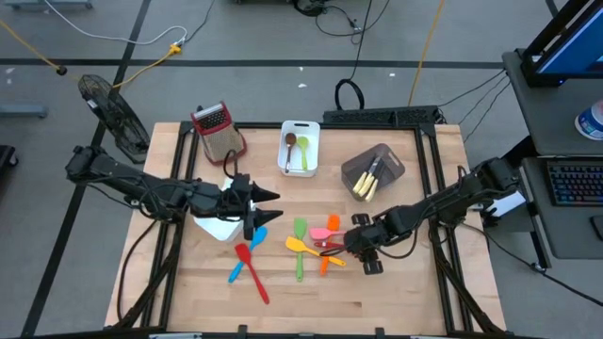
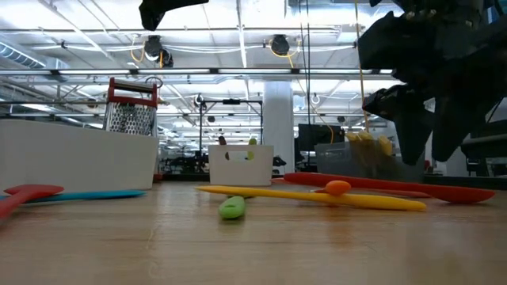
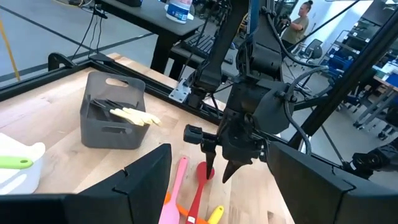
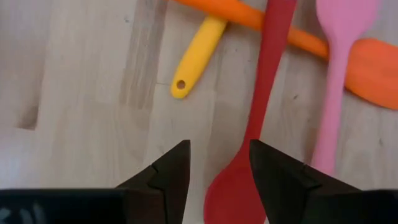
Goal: Pick & Place Kitchen Items
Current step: Put the red serving spoon into the top white bin
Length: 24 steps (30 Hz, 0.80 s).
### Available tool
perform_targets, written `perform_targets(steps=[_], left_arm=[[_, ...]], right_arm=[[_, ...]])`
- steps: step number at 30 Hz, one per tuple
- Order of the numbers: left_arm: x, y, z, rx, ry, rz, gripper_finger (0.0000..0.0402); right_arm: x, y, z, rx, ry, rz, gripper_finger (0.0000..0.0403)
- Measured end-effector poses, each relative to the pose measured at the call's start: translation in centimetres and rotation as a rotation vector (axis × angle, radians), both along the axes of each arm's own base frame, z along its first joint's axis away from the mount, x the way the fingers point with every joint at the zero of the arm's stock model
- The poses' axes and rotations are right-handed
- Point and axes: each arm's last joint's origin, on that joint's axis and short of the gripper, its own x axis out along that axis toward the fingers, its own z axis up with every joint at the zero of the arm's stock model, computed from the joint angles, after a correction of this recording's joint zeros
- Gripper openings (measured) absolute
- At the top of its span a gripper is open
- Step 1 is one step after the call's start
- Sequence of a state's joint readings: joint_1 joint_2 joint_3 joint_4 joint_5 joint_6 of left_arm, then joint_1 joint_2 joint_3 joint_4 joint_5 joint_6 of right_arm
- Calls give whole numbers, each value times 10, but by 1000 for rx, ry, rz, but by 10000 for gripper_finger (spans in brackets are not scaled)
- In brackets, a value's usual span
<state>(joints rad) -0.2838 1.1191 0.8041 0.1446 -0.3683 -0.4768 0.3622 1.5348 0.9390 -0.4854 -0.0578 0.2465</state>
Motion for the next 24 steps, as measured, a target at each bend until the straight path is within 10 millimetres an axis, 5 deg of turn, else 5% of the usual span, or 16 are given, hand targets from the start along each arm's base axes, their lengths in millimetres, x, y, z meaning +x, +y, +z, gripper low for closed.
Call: perform_targets(steps=[14, 24], left_arm=[[0, 0, 0, -4, -1, -1, 273], [0, 0, 0, -4, 0, -2, 273]], right_arm=[[0, -1, -1, -29, -10, -17, 160], [-11, -5, -25, -8, -6, -66, 160]])
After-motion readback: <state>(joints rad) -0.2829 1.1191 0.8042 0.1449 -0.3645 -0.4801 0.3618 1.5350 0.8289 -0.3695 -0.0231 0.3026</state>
